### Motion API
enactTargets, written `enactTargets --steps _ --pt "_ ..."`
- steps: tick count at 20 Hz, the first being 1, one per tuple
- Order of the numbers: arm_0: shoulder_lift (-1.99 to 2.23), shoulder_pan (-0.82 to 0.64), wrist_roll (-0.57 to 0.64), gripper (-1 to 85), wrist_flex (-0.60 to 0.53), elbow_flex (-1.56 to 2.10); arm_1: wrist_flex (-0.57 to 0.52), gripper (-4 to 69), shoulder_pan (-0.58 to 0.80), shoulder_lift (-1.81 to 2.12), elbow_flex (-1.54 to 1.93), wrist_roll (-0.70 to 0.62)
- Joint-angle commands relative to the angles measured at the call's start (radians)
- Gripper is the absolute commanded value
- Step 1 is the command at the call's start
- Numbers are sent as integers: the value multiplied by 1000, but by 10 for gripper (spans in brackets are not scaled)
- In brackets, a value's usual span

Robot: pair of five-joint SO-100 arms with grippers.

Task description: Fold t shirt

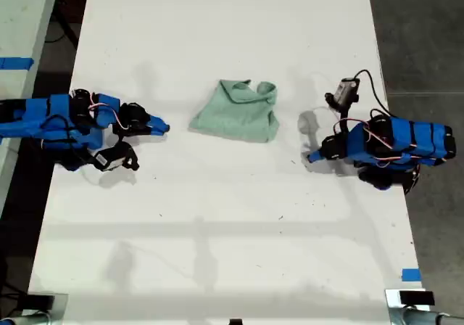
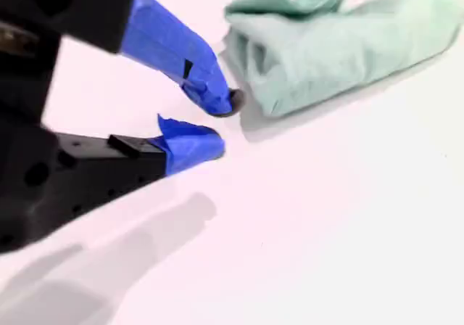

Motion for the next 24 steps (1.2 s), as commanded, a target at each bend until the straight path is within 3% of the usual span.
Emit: enactTargets --steps 1,18,21,23,24 --pt "299 -124 -52 43 262 110 -40 12 21 32 67 -110" --pt "301 -94 -52 29 262 110 -41 12 34 31 69 -84" --pt "288 -103 -101 105 265 110 -41 15 38 31 69 -75" --pt "288 -80 -91 109 265 110 -41 96 35 31 69 -32" --pt "288 -54 -91 112 265 110 -41 104 6 31 69 -60"
